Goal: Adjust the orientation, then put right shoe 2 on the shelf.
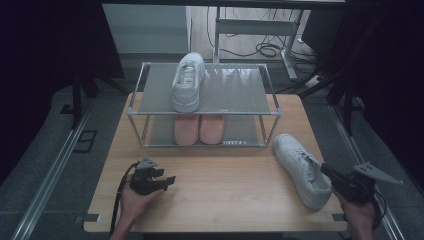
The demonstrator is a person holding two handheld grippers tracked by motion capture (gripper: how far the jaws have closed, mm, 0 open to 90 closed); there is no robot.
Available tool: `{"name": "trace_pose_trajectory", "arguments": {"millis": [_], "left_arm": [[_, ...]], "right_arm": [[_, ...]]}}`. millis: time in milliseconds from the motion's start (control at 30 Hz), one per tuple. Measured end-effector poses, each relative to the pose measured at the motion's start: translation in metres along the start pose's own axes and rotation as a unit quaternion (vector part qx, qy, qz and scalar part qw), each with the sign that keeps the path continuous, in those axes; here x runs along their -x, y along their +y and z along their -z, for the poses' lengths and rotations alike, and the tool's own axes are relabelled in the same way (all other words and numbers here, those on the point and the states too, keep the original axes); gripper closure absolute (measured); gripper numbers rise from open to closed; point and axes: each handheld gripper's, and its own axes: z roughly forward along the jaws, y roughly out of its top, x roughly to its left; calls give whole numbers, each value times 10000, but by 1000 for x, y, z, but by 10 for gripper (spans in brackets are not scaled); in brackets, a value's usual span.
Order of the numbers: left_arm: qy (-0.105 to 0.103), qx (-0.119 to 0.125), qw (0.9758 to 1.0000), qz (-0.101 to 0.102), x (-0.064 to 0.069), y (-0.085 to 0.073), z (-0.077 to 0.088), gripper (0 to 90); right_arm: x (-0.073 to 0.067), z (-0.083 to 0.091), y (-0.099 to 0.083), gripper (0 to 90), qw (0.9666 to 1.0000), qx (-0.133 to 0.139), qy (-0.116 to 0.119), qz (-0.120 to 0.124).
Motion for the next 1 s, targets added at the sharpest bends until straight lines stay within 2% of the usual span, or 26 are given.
{"name": "trace_pose_trajectory", "arguments": {"millis": [233, 600, 733, 1000], "left_arm": [[28, 24, 10000, 10, 0, -2, 3, 418], [20, -3, 10000, 27, 0, -2, 1, 418], [14, 25, 10000, 5, 0, -1, 3, 418], [5, -20, 10000, -18, 0, -2, 1, 417]], "right_arm": [[8, -11, 14, 876, 9999, -118, 66, 33], [18, -25, 22, 844, 9991, -371, 122, 157], [20, -26, 24, 804, 9987, -447, 163, 189], [27, -34, 18, 657, 9967, -759, 126, 271]]}}
